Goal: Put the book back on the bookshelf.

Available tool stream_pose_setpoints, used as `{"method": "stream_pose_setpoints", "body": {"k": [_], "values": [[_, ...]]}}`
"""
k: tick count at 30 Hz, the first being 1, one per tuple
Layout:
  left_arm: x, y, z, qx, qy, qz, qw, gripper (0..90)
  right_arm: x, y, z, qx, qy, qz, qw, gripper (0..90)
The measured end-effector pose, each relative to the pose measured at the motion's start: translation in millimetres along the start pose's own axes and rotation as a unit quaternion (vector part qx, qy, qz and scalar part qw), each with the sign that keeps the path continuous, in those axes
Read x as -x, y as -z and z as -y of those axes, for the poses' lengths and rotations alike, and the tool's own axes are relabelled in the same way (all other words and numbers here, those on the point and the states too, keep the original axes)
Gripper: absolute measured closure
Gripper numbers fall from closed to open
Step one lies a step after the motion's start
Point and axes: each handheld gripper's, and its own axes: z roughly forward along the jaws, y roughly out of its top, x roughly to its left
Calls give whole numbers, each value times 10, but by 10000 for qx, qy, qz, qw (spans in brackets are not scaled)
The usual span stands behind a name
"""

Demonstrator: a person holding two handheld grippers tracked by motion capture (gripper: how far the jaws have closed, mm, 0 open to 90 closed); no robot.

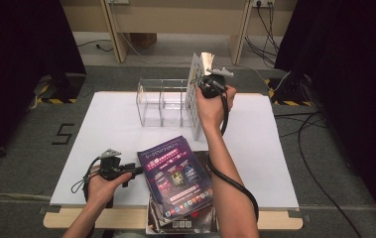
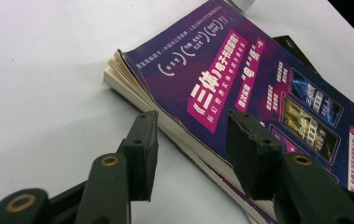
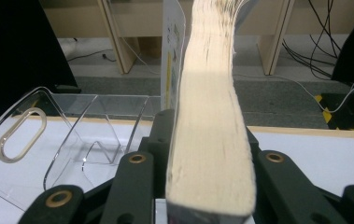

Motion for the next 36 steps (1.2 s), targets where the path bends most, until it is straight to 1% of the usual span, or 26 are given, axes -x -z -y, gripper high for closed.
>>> {"method": "stream_pose_setpoints", "body": {"k": [5, 7, 9, 11, 14, 17, 20, 25, 29, 33, 36], "values": [[-6, -9, 6, -21, 3, -1, 10000, 534, -9, -44, -7, 3, 57, 61, 10000, 731], [-6, -9, 6, -19, 4, -1, 10000, 534, -3, -50, -31, -84, -36, 20, 10000, 741], [-3, -8, 6, -18, 1, 7, 10000, 534, 0, -53, -35, -83, -41, 2, 10000, 742], [-2, -3, 7, -17, -5, 14, 10000, 535, 11, -53, -41, -71, -76, -66, 9999, 743], [-3, -10, 7, -23, 6, 20, 10000, 535, 22, -55, -44, 6, -67, -140, 9999, 745], [-5, -15, 10, -41, -7, 26, 10000, 535, 26, -52, -74, 159, -119, -125, 9997, 746], [-11, -10, 7, -16, 27, 20, 10000, 535, 7, -42, -113, 331, -86, -111, 9994, 745], [-17, 1, -1, -10, 4, 11, 10000, 536, 10, -62, -161, 493, -119, -80, 9987, 745], [-19, 7, -7, 12, 7, 3, 10000, 536, -17, -147, -129, 662, -145, 32, 9977, 745], [-25, 7, -6, 14, 30, 12, 10000, 536, -46, -181, -113, 713, -117, 54, 9974, 745], [-27, 9, -3, 12, 25, 10, 10000, 536, -73, -218, -51, 756, -53, 70, 9971, 744]]}}
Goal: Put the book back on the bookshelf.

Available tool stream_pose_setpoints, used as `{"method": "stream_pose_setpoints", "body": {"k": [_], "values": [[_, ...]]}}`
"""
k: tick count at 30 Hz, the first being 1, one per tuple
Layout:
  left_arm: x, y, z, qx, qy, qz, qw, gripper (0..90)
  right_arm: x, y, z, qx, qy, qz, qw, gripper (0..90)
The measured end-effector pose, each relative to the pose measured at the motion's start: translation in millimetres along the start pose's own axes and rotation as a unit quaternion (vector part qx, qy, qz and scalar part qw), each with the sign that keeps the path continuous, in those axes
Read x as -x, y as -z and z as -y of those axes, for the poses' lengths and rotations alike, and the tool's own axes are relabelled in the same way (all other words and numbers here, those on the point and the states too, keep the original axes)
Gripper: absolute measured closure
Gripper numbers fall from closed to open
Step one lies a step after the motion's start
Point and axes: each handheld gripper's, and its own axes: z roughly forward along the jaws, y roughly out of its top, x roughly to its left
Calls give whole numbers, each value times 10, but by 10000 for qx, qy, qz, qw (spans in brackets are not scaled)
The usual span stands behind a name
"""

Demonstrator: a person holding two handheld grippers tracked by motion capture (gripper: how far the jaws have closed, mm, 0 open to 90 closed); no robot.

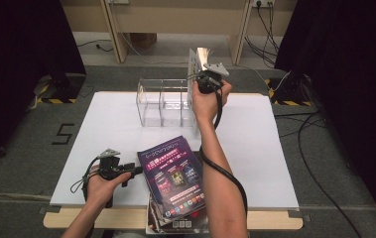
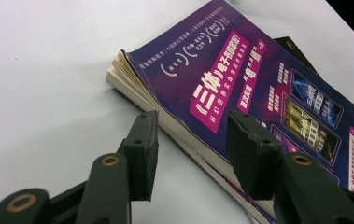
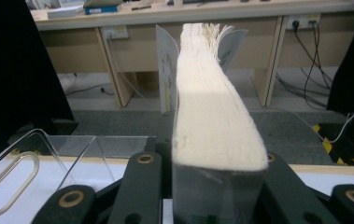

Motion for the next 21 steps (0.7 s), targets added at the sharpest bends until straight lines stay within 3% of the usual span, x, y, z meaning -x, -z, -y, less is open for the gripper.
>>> {"method": "stream_pose_setpoints", "body": {"k": [9, 21], "values": [[-5, -5, 4, -7, -10, -17, 10000, 536, 3, 35, 107, 71, 108, 43, 9999, 732], [8, -27, 28, -53, -12, -18, 10000, 536, 90, 136, 166, -562, 279, -291, 9976, 616]]}}
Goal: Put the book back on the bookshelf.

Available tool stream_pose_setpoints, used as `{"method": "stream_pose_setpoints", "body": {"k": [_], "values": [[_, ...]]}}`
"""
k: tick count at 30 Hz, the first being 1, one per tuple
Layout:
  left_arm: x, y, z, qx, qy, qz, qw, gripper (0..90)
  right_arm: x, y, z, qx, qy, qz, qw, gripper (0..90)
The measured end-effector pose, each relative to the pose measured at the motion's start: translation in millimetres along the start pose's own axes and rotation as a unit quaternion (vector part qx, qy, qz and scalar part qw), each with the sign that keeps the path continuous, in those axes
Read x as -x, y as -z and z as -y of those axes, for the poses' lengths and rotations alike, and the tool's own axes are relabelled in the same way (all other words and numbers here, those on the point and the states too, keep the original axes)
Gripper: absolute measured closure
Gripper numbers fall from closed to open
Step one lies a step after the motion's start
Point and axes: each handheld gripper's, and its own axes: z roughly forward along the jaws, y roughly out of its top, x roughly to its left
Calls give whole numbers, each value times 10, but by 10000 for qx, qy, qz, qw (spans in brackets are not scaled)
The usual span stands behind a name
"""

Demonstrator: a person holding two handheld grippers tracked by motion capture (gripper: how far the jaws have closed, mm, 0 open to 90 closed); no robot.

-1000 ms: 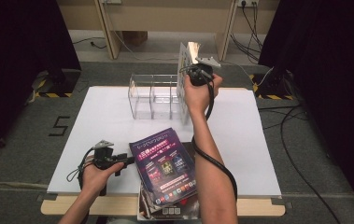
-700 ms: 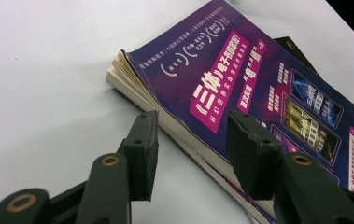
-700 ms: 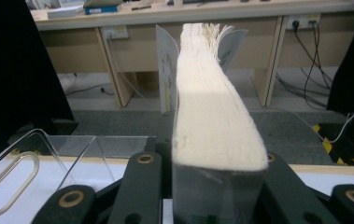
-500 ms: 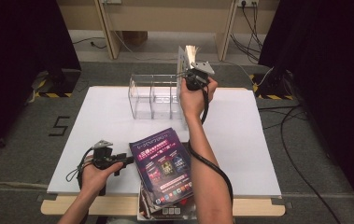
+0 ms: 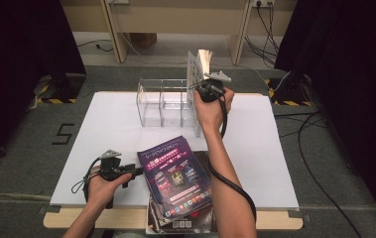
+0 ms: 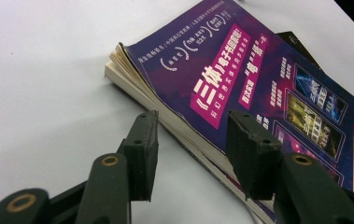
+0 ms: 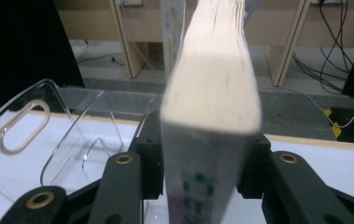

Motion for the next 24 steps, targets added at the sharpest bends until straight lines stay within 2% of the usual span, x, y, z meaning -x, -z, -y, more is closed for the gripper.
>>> {"method": "stream_pose_setpoints", "body": {"k": [1, 2, 9, 24], "values": [[1, -1, 3, 0, 4, -5, 10000, 536, 13, 14, 5, -71, -9, -38, 10000, 607], [2, -2, 6, -7, 1, -12, 10000, 536, 54, 37, 11, -224, -121, -178, 9995, 587], [4, 7, 8, -11, 24, -29, 10000, 535, 134, 165, 18, -401, -296, -403, 9979, 573], [15, 41, 0, 26, 26, -7, 10000, 533, 148, 460, 91, -299, -287, -538, 9977, 537]]}}
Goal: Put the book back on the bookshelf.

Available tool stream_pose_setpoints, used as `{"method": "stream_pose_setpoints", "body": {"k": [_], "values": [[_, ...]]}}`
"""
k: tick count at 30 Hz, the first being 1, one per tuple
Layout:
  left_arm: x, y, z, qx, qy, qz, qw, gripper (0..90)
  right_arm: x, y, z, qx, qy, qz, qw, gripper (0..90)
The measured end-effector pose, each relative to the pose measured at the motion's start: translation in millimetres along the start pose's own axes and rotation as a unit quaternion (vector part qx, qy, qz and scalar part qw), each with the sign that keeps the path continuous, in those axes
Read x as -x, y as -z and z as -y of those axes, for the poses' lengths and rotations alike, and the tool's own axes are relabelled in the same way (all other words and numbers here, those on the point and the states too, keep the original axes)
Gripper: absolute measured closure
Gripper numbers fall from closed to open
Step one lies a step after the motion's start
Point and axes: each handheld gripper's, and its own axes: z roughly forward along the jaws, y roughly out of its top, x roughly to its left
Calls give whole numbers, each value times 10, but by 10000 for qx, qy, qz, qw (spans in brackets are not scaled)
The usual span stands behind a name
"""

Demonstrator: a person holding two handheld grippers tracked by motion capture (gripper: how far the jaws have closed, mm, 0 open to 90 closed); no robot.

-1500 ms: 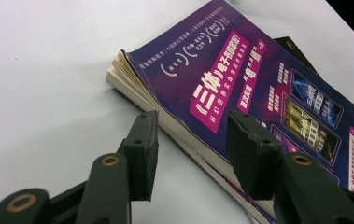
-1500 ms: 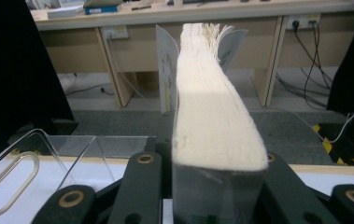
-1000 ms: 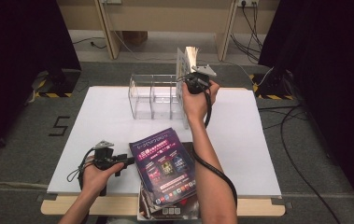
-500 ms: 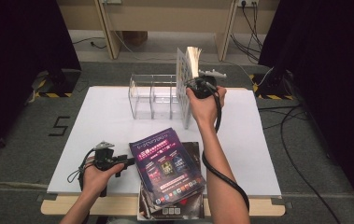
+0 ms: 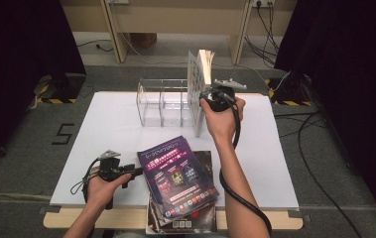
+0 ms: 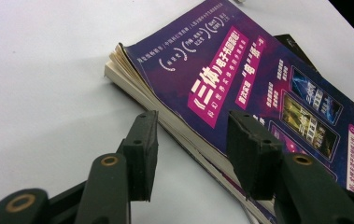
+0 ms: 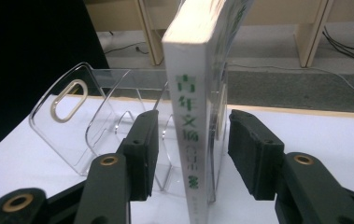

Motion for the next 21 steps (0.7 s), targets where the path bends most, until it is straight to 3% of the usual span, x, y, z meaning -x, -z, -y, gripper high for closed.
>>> {"method": "stream_pose_setpoints", "body": {"k": [21], "values": [[21, 67, -22, 110, 0, 13, 9999, 504, 69, 249, 219, 15, -9, -32, 10000, 543]]}}
